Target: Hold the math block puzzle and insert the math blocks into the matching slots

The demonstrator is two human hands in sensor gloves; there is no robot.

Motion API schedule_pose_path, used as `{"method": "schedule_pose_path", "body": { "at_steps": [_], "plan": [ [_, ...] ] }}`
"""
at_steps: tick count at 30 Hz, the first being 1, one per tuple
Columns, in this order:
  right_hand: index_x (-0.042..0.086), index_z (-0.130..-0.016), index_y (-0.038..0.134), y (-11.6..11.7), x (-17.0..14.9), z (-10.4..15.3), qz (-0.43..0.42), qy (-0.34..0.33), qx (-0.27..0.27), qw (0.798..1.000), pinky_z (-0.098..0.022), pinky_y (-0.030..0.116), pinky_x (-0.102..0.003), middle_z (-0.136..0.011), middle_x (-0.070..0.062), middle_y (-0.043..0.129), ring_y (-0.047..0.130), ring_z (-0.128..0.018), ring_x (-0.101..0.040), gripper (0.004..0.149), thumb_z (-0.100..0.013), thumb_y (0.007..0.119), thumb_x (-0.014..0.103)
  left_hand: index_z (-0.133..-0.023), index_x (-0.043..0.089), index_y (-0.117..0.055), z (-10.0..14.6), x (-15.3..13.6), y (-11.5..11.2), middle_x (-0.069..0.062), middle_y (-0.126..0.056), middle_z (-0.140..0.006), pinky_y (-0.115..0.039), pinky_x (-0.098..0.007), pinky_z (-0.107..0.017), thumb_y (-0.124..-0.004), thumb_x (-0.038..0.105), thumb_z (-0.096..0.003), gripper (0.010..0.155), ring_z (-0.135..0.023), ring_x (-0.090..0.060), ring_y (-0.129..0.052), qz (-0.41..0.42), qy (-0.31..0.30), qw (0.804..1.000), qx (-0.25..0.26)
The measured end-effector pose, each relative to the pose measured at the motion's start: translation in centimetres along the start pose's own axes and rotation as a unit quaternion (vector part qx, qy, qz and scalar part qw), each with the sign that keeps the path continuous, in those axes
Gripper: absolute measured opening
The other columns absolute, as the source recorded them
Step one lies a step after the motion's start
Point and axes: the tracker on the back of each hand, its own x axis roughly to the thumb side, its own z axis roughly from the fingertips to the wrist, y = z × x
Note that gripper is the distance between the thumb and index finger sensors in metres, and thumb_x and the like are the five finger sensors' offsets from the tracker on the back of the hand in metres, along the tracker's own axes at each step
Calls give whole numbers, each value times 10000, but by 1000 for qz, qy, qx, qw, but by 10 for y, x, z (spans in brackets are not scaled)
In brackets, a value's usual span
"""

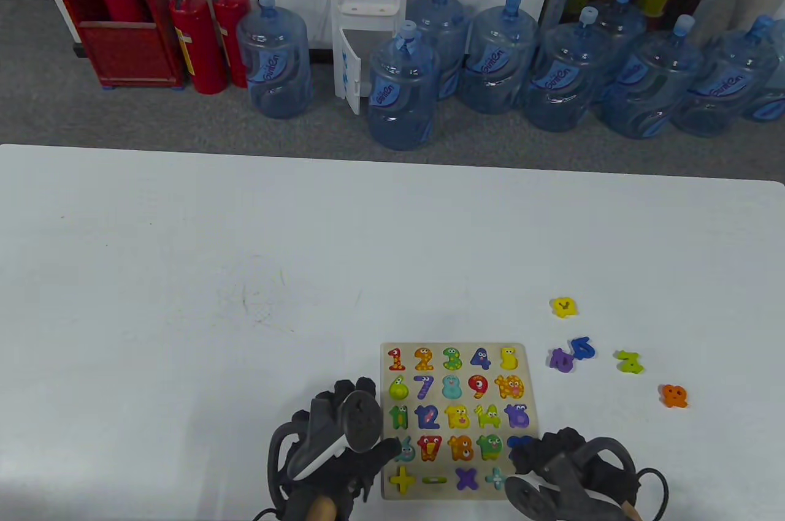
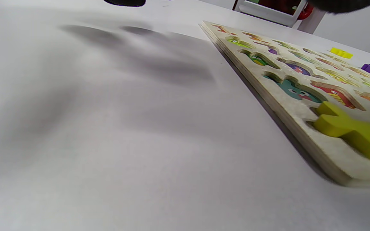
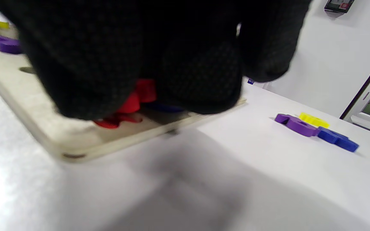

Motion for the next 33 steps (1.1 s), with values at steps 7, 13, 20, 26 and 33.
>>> {"method": "schedule_pose_path", "body": {
  "at_steps": [7,13,20,26,33],
  "plan": [
    [264,-709,892,-1,-9,-1,-44,10,-3,999,-543,817,-404,-691,-9,951,1013,-472,-127,572,-146,931,361,-1080,270,-213,0,0,0,-77,-248,-1142,-440,-749,-713,-629,663,-370,912,-1089,-458,-369,3,-2,1000,-5],
    [263,-766,848,-3,-53,2,-75,134,-65,986,-581,778,-429,-770,-17,899,985,-562,-151,584,-189,898,343,-1081,271,-211,-1,0,0,-77,-245,-1143,-437,-750,-715,-629,663,-371,913,-1091,-459,-366,3,-3,1000,-5],
    [311,-866,734,0,-126,23,-21,311,-83,947,-651,707,-465,-930,23,759,869,-797,-188,688,-205,922,278,-1082,273,-210,-1,0,0,-75,-246,-1144,-437,-748,-717,-629,664,-371,913,-1092,-458,-366,3,-2,1000,-7],
    [321,-935,625,29,-177,39,-116,414,-2,903,-694,634,-505,-1050,10,558,703,-945,-273,706,-277,868,235,-1082,275,-210,-1,0,-1,-74,-244,-1145,-437,-748,-718,-628,665,-371,912,-1093,-455,-366,7,-4,1000,-9],
    [372,-982,398,71,-197,38,-165,453,113,869,-720,572,-487,-1094,41,284,442,-1045,-316,828,-291,843,274,-1082,277,-209,-2,1,-1,-74,-242,-1146,-435,-749,-718,-628,665,-371,912,-1094,-456,-364,6,-8,1000,-13]
  ]
}}
